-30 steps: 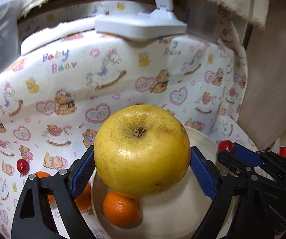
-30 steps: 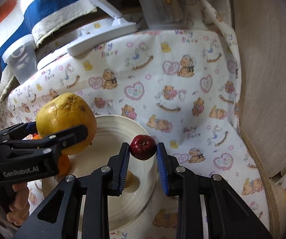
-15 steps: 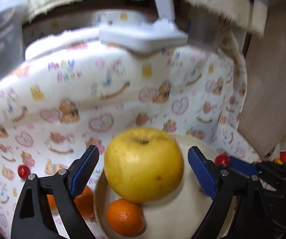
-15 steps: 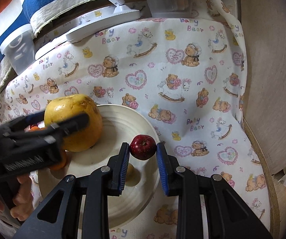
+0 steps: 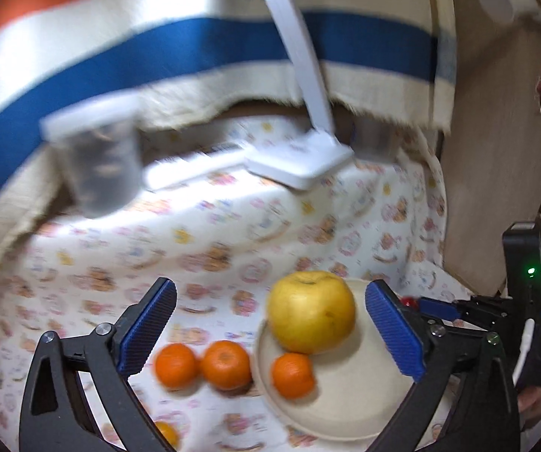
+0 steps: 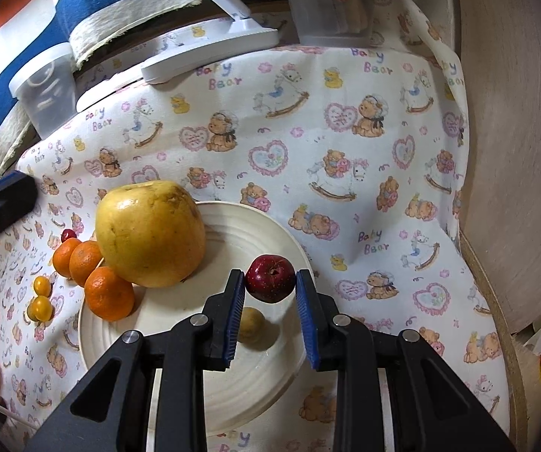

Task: Organize fruits
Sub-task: 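Lower the red tomato onto the plate and open the right tool, then move both tools back toward the remaining loose fruit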

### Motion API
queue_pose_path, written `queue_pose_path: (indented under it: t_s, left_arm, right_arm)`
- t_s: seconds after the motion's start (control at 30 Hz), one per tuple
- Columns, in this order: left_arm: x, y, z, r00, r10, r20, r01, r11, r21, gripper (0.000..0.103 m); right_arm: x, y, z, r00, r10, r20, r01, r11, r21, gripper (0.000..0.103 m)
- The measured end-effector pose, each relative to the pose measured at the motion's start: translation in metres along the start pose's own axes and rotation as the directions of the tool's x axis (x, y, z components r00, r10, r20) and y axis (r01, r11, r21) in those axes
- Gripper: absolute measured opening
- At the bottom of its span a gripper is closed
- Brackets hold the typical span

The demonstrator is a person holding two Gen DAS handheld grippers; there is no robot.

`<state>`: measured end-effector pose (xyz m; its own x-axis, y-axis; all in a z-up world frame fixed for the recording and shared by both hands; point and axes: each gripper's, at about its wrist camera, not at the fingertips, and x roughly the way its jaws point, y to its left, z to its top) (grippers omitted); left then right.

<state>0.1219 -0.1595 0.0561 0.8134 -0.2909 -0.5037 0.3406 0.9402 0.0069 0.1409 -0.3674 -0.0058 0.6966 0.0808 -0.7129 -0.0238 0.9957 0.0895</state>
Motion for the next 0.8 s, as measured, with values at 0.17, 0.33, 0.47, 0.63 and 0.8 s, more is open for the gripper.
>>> queue_pose_path:
  t_s: [0.17, 0.33, 0.47, 0.63, 0.8]
  left_arm:
    - [-0.041, 0.028, -0.007, 0.994, 0.03, 0.101, -0.026, 0.999, -0.043, 0.102]
    - [-0.075, 0.057, -0.032, 0.983, 0.082, 0.164, -0.068, 0.994, -0.091, 0.102]
    - [-0.09, 0.081, -0.048, 0.978, 0.119, 0.169, -0.101, 0.989, -0.11, 0.102]
    - [-0.088, 0.1, -0.067, 0.982, 0.139, 0.132, -0.121, 0.984, -0.133, 0.102]
    - [-0.079, 0.098, -0.071, 0.969, 0.238, 0.058, -0.233, 0.968, -0.09, 0.102]
  right_arm:
    - [-0.012, 0.001, 0.001, 0.998, 0.007, 0.066, -0.006, 1.0, -0.005, 0.065]
    - [-0.03, 0.005, 0.002, 0.988, 0.039, 0.147, -0.038, 0.999, -0.005, 0.065]
    - [-0.047, 0.017, -0.002, 0.971, 0.009, 0.238, -0.004, 1.0, -0.022, 0.073]
    - [-0.06, 0.034, -0.008, 0.95, 0.012, 0.313, 0.01, 0.997, -0.07, 0.075]
    - [-0.065, 0.048, -0.015, 0.937, 0.016, 0.35, 0.023, 0.994, -0.106, 0.081]
